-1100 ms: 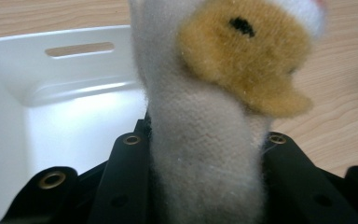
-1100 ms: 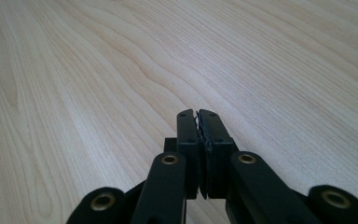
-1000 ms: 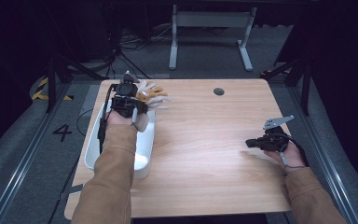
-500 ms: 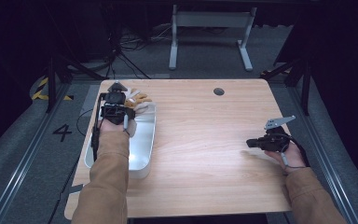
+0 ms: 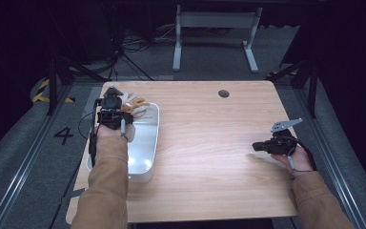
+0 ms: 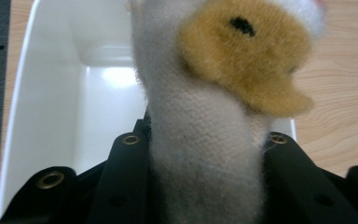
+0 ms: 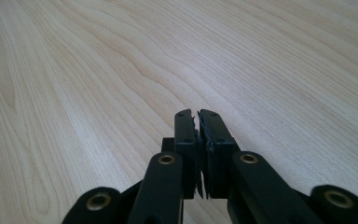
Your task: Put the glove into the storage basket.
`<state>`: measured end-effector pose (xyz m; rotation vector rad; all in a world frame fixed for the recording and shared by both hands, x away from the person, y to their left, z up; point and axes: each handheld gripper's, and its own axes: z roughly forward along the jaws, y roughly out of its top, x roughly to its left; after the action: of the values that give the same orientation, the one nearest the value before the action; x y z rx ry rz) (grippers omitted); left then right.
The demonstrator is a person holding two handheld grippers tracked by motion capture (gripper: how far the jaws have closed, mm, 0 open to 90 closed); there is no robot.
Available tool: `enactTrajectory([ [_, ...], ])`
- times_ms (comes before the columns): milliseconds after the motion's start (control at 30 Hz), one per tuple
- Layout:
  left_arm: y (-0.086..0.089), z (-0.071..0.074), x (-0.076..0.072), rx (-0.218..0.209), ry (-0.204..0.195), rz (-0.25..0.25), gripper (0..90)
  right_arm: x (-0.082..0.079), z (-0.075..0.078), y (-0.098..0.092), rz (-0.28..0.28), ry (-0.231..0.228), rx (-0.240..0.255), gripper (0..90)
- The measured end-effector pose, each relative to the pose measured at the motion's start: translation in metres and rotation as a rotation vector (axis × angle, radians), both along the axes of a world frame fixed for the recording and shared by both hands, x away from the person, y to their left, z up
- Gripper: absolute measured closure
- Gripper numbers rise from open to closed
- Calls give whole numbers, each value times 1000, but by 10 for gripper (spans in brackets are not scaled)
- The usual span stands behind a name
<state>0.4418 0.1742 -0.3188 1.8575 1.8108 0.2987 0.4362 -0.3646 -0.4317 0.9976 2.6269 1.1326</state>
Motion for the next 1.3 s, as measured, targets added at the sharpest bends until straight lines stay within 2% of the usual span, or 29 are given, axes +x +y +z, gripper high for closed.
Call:
enactTrajectory([
  [167,-1,-10,-4,-7,13,2,674,0,1,-3,-9,-1,11,858],
  [300,1,-29,-4,-6,49,8,673,-1,1,0,-3,-4,6,855],
  [533,6,-46,-2,-5,71,18,673,0,-1,0,1,2,3,854],
  [767,10,-59,2,10,90,31,668,0,-1,0,4,0,1,852],
  [1000,11,-68,4,4,101,41,665,0,-2,0,3,4,1,851],
  [1233,11,-76,7,8,125,46,661,0,-2,1,2,4,-1,851],
  [1300,9,-80,8,20,145,39,657,0,-2,1,2,6,-2,851],
])
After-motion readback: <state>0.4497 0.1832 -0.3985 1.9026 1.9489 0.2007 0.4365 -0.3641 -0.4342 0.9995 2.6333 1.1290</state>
